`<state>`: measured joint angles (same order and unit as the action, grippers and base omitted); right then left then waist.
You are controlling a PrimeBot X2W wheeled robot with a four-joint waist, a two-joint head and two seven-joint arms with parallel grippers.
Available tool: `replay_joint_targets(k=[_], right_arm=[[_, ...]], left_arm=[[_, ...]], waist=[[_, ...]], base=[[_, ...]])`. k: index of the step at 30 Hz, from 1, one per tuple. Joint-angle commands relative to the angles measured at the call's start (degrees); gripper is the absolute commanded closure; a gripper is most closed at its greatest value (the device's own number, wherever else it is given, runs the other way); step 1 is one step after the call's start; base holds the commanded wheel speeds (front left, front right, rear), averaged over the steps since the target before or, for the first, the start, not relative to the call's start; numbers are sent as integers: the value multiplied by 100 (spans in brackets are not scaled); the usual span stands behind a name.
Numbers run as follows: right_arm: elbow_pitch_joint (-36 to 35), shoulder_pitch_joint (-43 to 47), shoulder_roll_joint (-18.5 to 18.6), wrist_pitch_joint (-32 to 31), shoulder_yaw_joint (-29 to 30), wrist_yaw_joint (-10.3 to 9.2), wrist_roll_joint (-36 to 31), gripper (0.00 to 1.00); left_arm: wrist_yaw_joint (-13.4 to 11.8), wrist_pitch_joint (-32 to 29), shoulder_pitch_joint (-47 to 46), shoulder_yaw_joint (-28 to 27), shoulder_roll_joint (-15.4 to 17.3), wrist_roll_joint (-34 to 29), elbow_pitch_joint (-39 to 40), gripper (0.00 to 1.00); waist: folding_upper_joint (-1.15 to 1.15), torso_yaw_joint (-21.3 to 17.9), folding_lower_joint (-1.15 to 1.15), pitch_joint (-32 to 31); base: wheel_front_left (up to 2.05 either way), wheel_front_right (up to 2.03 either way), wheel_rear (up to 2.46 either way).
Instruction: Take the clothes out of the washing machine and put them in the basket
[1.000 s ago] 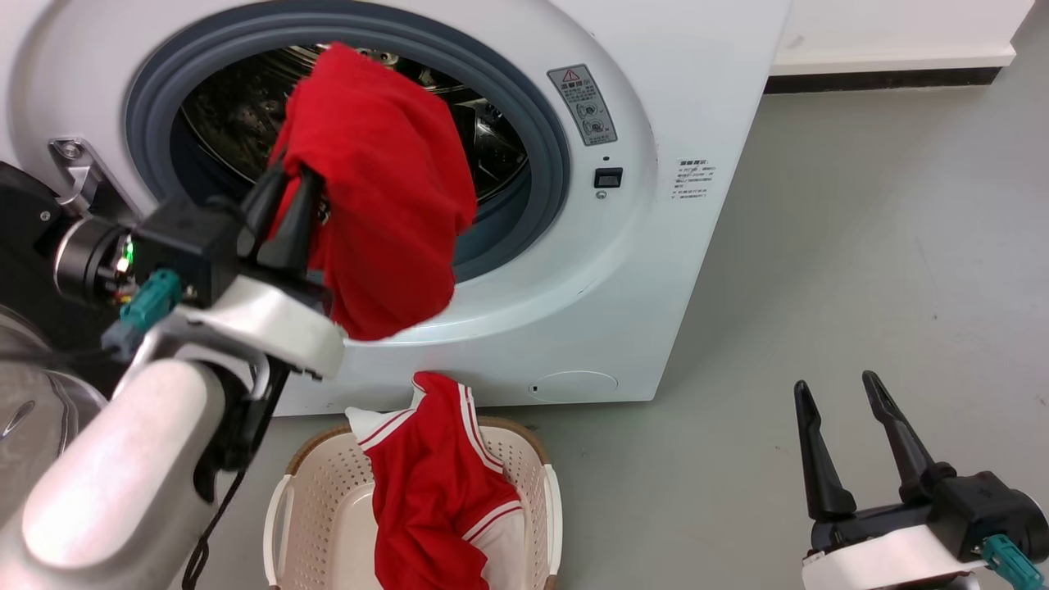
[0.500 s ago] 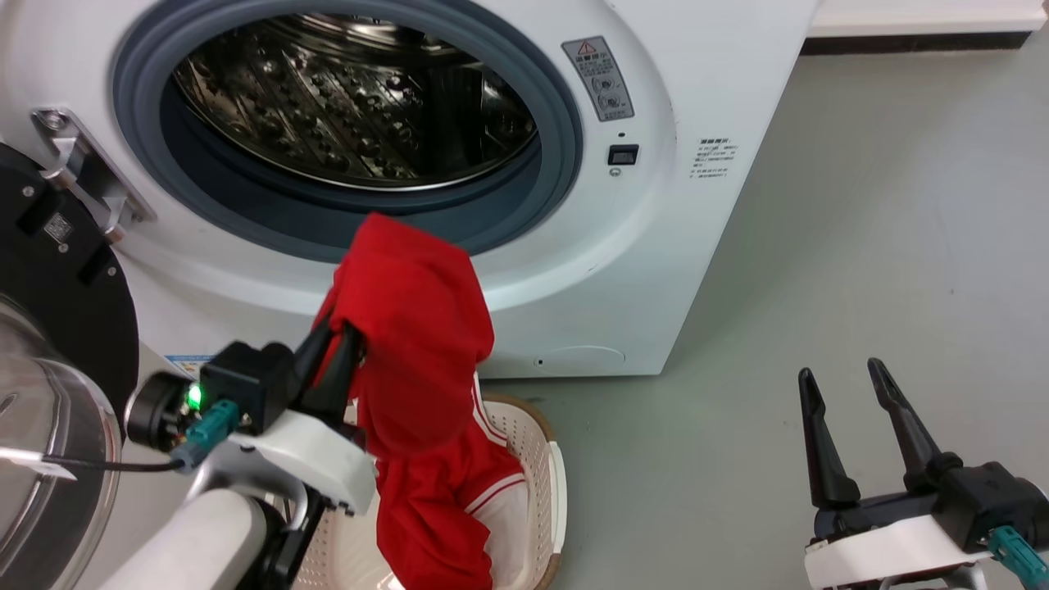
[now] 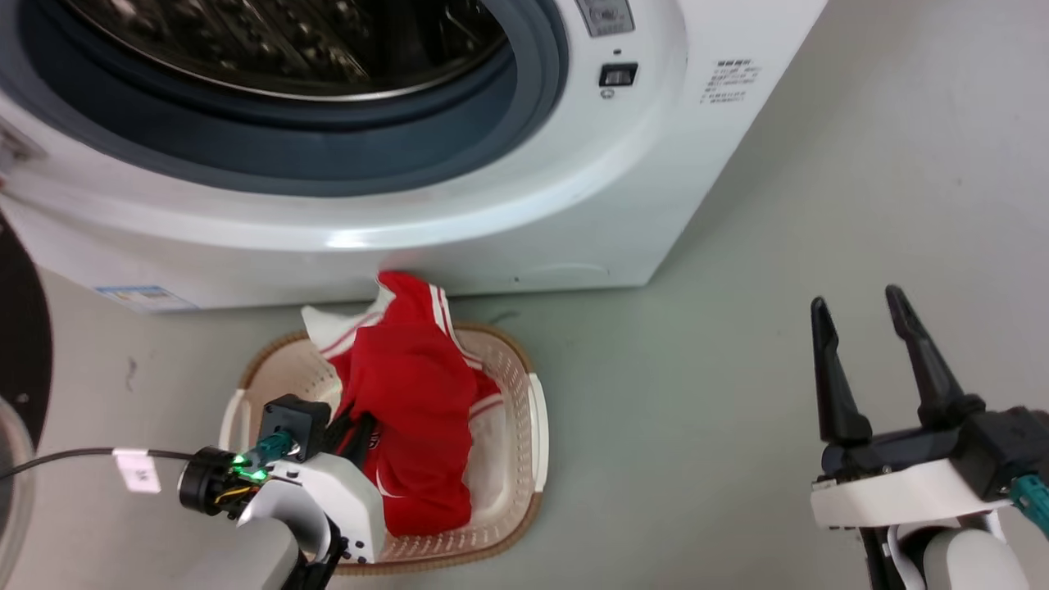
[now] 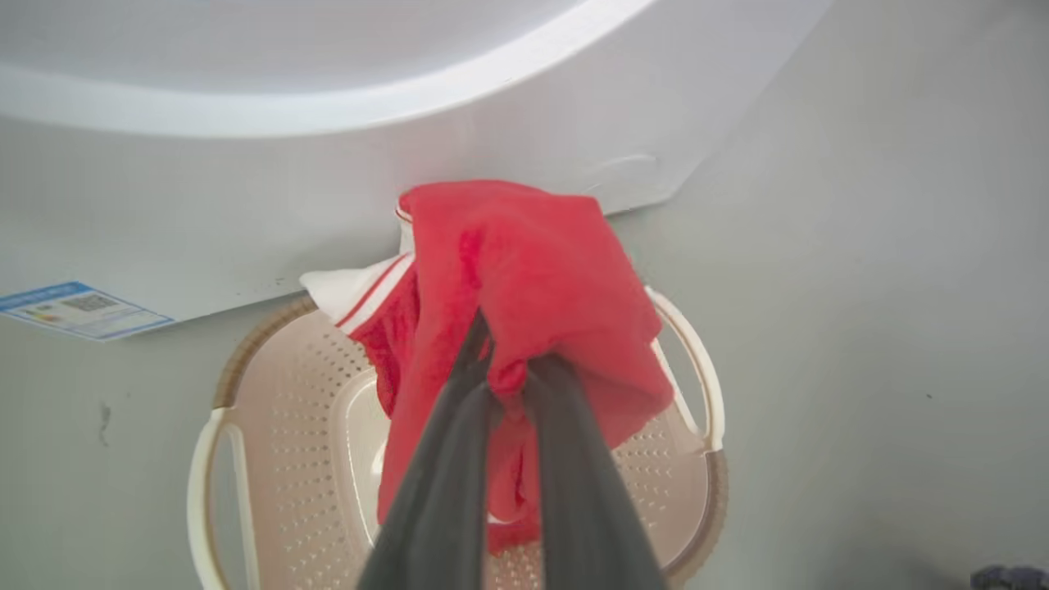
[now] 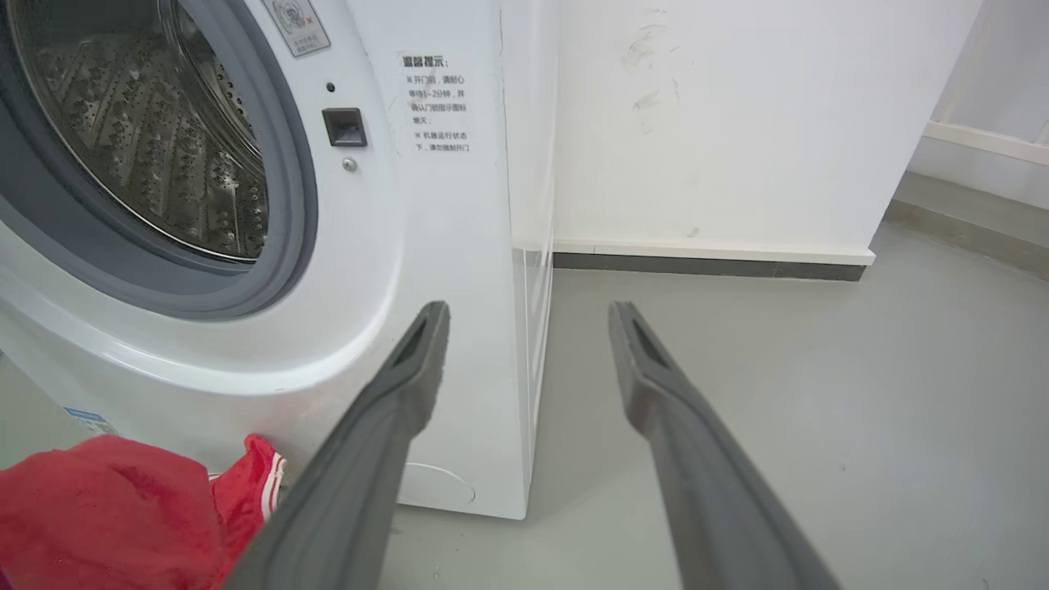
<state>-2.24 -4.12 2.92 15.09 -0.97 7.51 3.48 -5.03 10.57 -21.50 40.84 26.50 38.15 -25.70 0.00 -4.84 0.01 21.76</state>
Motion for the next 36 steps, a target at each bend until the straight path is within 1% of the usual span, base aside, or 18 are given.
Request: replay_joint_targets(k=[1,6,11,15,19,24,25,26,27,32,36], right_arm=[[-37,-119,-7,11,1,-4,-1,0],[-116,-403,-8,11,59,-4,32,0],[-206,-628,-9,11,139,-4,60,0],[-261,-757,-7,11,199,-4,90,0],[-294,-832,-8,11,244,-4,91,0],[-296,-909,-8,11,266,-4,104,0],[-299,-913,-8,11,273,-4,99,0],[-296,-920,-8,11,279,-4,92,0],[-285,-922,-8,11,277,-4,85,0],[-222,-879,-8,11,244,-4,63,0],[-152,-762,-7,12,195,-4,75,0]], left_arm=[[44,46,-131,10,-51,7,-105,100],[440,58,-665,170,-431,-35,-1462,100],[789,18,-1234,196,-831,70,-2725,100],[919,-15,-1652,329,-1071,-27,-3491,100],[1009,-184,-1964,495,-1301,-127,-4108,100],[1087,-354,-2204,689,-1531,-233,-4534,100],[1103,-372,-2222,712,-1559,-239,-4574,97],[1105,-392,-2226,731,-1582,-234,-4607,67],[1113,-379,-2233,756,-1596,-247,-4632,0],[1154,-320,-2066,807,-1666,-205,-4734,0],[1139,-30,-1837,787,-1703,-151,-4756,0]], waist=[[0,-132,-1,349],[0,-237,-1,937],[0,-324,-1,1452],[0,-370,-1,1771],[0,-367,-1,1990],[0,-380,-1,2093],[0,-374,-1,2094],[0,-366,-1,2082],[0,-358,-1,2061],[0,-302,-1,1789],[0,-264,-1,1428]], base=[[0,0,0],[0,0,0],[0,0,0],[0,0,0],[0,0,0],[0,0,0],[0,0,0],[0,0,0],[0,0,0],[0,0,0],[0,0,0]])
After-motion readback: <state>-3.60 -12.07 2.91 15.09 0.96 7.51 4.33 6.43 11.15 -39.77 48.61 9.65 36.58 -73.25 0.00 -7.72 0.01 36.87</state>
